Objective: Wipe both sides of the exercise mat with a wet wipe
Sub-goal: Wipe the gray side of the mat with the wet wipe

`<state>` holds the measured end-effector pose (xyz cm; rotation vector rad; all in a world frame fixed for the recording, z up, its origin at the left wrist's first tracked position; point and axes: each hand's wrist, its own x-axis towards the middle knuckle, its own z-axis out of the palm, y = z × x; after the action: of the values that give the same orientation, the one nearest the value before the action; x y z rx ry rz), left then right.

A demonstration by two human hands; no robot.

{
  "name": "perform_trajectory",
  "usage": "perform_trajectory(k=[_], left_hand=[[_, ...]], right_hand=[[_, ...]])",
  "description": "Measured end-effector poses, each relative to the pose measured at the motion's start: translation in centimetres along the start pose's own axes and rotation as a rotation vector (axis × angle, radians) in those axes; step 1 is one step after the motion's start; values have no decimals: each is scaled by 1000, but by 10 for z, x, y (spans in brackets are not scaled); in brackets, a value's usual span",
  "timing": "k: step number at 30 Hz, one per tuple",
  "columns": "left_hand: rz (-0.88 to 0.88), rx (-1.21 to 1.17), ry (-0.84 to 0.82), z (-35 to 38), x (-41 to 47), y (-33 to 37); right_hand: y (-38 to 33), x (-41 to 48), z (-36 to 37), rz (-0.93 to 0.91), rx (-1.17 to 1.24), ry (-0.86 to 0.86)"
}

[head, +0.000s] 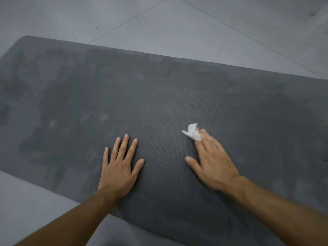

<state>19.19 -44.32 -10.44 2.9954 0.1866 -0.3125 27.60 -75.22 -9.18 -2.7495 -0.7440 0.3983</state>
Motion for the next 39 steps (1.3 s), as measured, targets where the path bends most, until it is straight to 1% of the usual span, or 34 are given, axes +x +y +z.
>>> perform_trajectory(k=[5,8,11,13,15,19,22,24,25,27,31,34,36,39], left_hand=[[-6,6,10,1,1,-1],[-5,18,-1,1,1,0],[-3,18,6,0,1,0],[-5,14,9,1,1,0],[-3,11,2,1,1,0],[-3,12,-11,1,1,-1],[-5,6,-17,1,1,0],[-8,3,-18,1,1,0],[-8,1,-16,1,1,1],[-6,-3,-12,1,1,1],[-1,-13,0,3,-1,3],[23,-20,30,3,-3,8],[33,-28,40,5,-3,11],[31,-26,37,5,-2,10]], right_hand=[[-60,-45,33,-345,19,-30],[-76,-60,47,-569,-148,-50],[-66,-57,48,-636,-239,-24],[-48,-45,41,-563,-236,11],[-23,-28,29,-378,-200,57],[37,-1,1,17,-205,119],[73,4,-16,270,-121,147],[81,0,-19,341,-71,159],[79,-3,-18,329,-53,161],[63,-14,-11,225,-43,147],[6,-48,15,-157,-33,68],[-38,-73,36,-374,-80,14],[-53,-83,45,-470,-169,5],[-44,-77,45,-526,-249,26]])
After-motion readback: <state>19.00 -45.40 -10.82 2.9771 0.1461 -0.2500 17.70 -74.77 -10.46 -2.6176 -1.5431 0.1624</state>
